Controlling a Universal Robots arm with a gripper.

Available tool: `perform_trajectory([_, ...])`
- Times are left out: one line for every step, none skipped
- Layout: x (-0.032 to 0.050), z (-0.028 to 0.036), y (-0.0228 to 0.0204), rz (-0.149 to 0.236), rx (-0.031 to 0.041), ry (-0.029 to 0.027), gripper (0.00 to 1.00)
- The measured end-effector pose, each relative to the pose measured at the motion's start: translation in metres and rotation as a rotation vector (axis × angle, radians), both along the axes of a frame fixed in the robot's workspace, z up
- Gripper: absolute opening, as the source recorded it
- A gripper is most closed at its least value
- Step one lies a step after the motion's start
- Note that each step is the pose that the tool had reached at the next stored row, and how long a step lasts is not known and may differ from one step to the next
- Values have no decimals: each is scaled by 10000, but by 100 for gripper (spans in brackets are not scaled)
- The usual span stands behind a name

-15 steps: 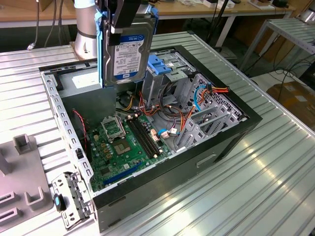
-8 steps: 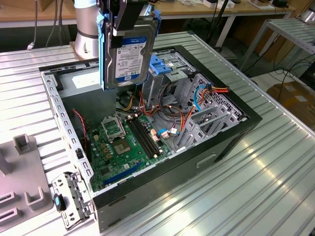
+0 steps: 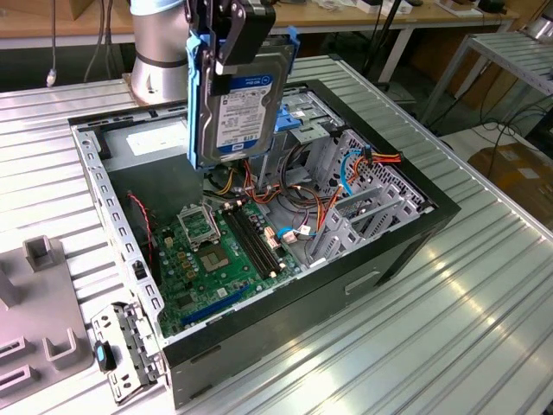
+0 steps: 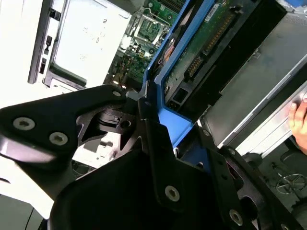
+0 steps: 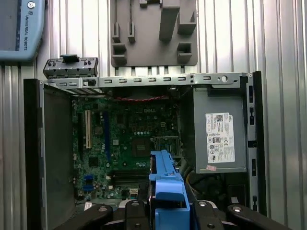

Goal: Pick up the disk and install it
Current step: 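Insert the disk into the insertion slot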

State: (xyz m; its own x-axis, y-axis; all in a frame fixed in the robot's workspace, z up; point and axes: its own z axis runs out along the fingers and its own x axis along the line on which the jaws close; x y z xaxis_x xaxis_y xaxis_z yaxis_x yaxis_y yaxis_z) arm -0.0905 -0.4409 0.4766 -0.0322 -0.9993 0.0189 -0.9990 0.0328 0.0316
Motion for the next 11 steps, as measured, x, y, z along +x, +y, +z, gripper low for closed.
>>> perform_trajectory([27,-1,-39,0,0,0,37])
perform_trajectory([28,-2,-49,0,1,0,37])
perform_trajectory([29,-2,-60,0,1,0,37])
perform_trajectory([30,-2,-72,0,1,0,37])
perform_trajectory([31,-2,-81,0,1,-1,37])
perform_trajectory([32,-3,-95,0,1,-1,37])
perform_trajectory([33,-3,-106,0,1,0,37])
perform_trajectory([33,-3,-119,0,1,-1,37])
perform_trajectory([34,-3,-131,0,1,0,37])
perform_trajectory([34,-3,-142,0,2,0,37])
perform_trajectory([35,-3,-155,0,1,0,37])
